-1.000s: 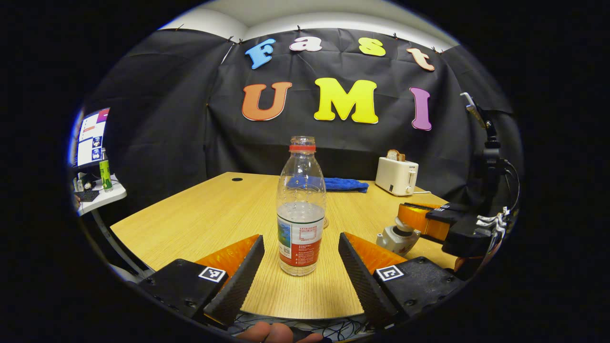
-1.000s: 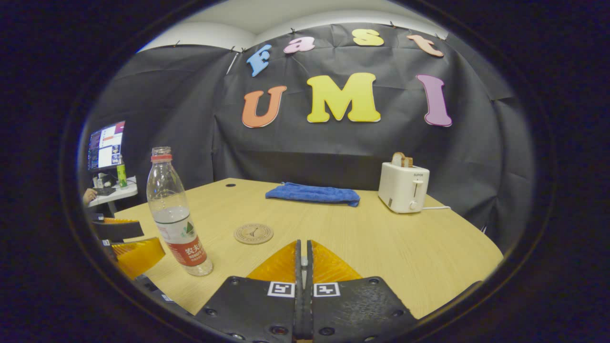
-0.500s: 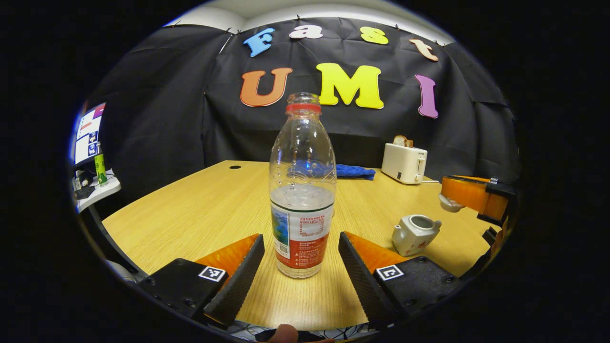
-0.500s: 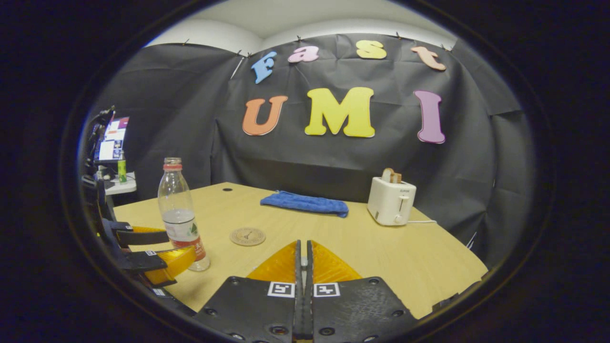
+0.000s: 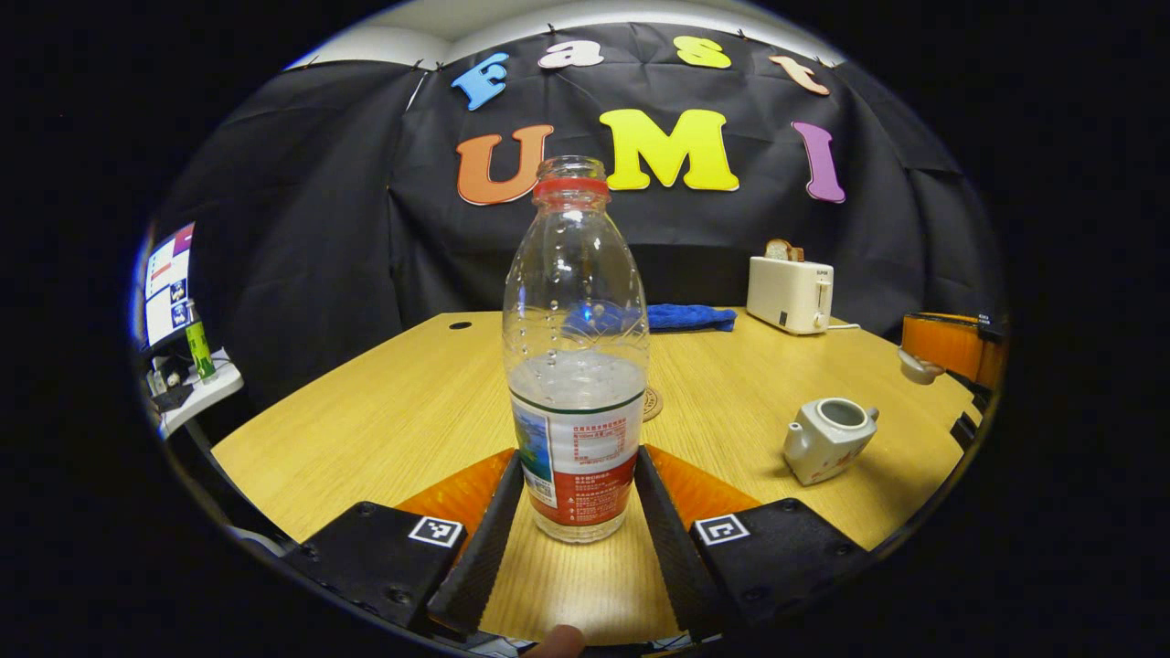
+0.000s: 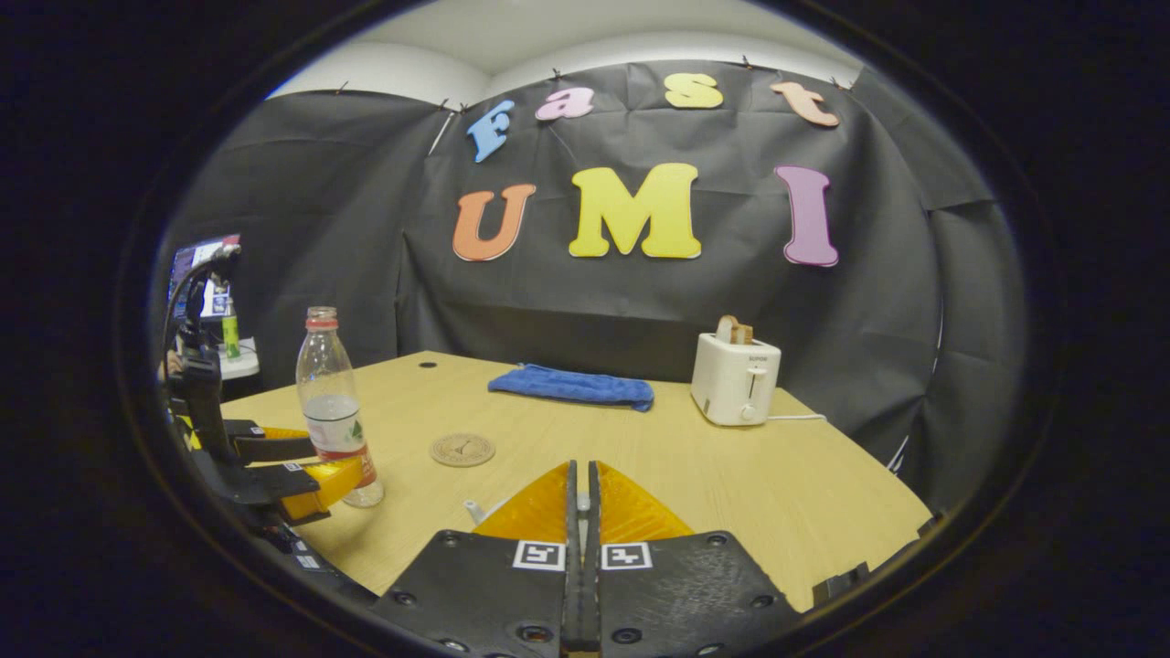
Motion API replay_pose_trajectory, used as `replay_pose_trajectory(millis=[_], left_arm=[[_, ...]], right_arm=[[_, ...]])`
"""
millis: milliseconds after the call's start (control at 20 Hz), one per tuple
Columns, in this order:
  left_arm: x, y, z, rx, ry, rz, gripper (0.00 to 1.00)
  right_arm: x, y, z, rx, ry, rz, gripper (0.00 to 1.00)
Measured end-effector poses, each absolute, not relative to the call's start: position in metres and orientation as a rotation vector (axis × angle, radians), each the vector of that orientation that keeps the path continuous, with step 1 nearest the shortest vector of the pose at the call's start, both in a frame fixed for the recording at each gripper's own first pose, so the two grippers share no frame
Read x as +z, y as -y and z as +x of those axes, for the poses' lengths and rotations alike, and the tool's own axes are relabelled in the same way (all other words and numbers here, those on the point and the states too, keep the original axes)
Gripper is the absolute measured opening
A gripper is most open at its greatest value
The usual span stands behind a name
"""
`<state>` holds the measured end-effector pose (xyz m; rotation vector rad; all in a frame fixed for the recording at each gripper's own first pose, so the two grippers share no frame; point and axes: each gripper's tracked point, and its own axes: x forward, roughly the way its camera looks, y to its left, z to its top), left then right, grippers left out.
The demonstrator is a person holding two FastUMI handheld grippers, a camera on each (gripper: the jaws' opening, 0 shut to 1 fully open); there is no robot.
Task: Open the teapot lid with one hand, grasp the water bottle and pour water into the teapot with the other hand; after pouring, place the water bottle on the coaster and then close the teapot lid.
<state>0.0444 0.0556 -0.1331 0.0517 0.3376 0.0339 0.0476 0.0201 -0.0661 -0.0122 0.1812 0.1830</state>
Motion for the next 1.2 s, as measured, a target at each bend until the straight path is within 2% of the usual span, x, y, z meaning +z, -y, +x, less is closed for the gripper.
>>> replay_pose_trajectory(millis=[300, 600, 1200], left_arm=[[-0.113, -0.067, 0.047, 0.035, -0.313, 0.264, 0.75], [-0.088, -0.085, 0.056, 0.062, -0.272, 0.684, 0.71], [-0.097, -0.074, 0.067, -0.003, -0.266, 1.319, 0.71]], right_arm=[[-0.062, 0.001, 0.047, 0.179, -0.186, 0.030, 0.00], [-0.069, 0.020, 0.043, 0.178, -0.202, 0.048, 0.00], [-0.089, 0.050, 0.036, 0.176, -0.233, 0.046, 0.00]])
